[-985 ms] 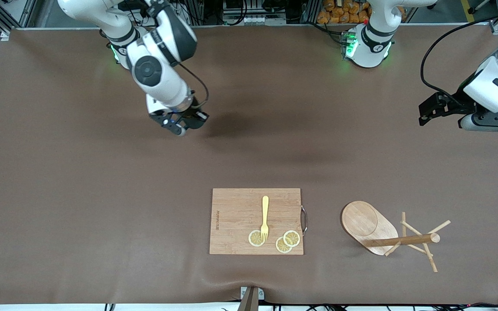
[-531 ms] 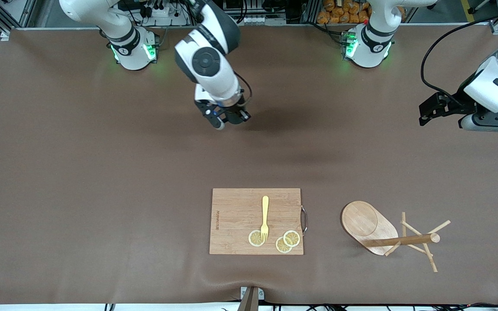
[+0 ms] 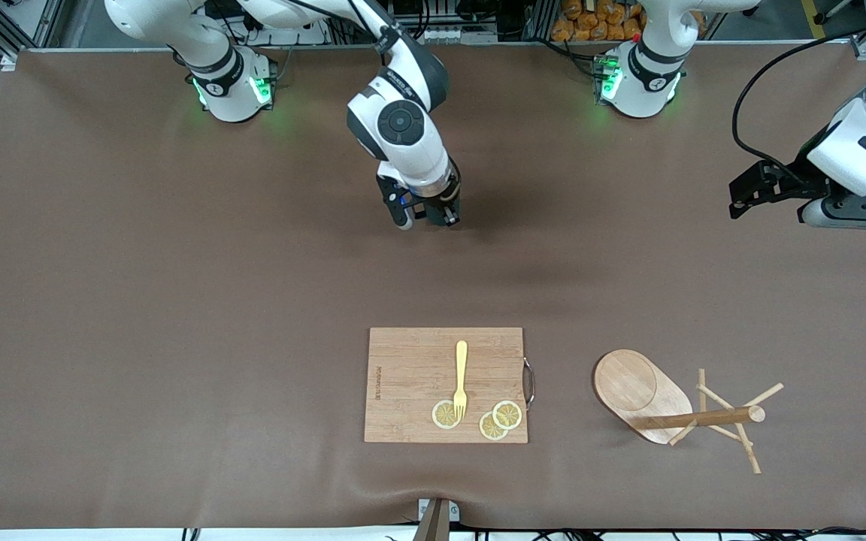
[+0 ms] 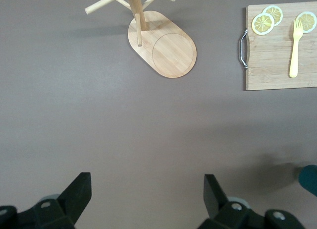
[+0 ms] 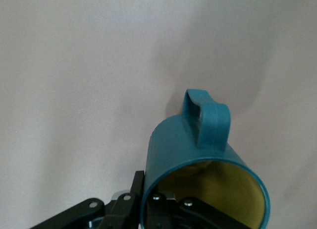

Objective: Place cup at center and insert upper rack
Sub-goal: 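Carry the teal mug with the right gripper toward the table center, then lower the mug onto the table and open the right gripper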

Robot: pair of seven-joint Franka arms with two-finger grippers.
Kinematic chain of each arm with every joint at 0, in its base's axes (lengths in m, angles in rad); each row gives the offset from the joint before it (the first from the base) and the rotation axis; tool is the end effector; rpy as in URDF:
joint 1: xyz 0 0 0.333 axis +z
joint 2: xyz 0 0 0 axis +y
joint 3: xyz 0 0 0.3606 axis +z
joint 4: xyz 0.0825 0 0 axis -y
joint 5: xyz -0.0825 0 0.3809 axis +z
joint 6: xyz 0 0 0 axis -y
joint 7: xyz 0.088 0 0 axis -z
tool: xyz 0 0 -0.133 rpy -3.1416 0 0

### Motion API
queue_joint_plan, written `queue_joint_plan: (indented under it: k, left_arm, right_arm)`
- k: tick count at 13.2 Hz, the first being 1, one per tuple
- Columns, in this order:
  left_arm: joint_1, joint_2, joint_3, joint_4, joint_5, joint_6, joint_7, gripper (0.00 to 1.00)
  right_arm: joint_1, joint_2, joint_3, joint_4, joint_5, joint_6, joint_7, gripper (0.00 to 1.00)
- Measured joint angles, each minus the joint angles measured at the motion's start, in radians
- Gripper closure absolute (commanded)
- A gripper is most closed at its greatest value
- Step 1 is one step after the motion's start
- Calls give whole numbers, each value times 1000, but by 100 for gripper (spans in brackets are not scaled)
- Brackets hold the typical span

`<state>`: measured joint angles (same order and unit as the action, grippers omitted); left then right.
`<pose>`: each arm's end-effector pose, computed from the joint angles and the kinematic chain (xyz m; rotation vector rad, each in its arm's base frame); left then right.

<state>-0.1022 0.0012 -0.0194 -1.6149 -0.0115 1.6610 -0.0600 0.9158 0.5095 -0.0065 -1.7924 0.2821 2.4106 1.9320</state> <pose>0.5567 -0.0695 0.6298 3.1239 -0.0950 0.0683 0.4178 0.5480 0.2927 -2.4520 1.7176 0.2672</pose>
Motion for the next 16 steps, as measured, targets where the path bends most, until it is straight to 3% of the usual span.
queue_joint_plan:
  k: [9,16]
  left_arm:
    - [1,0,5,0,0,-1,0,0]
    - [1,0,5,0,0,-1,0,0]
  right_arm:
    - [28,105,-3,88,-28,9,143,100]
    - [34,129,-3,109,-42,10,184,100]
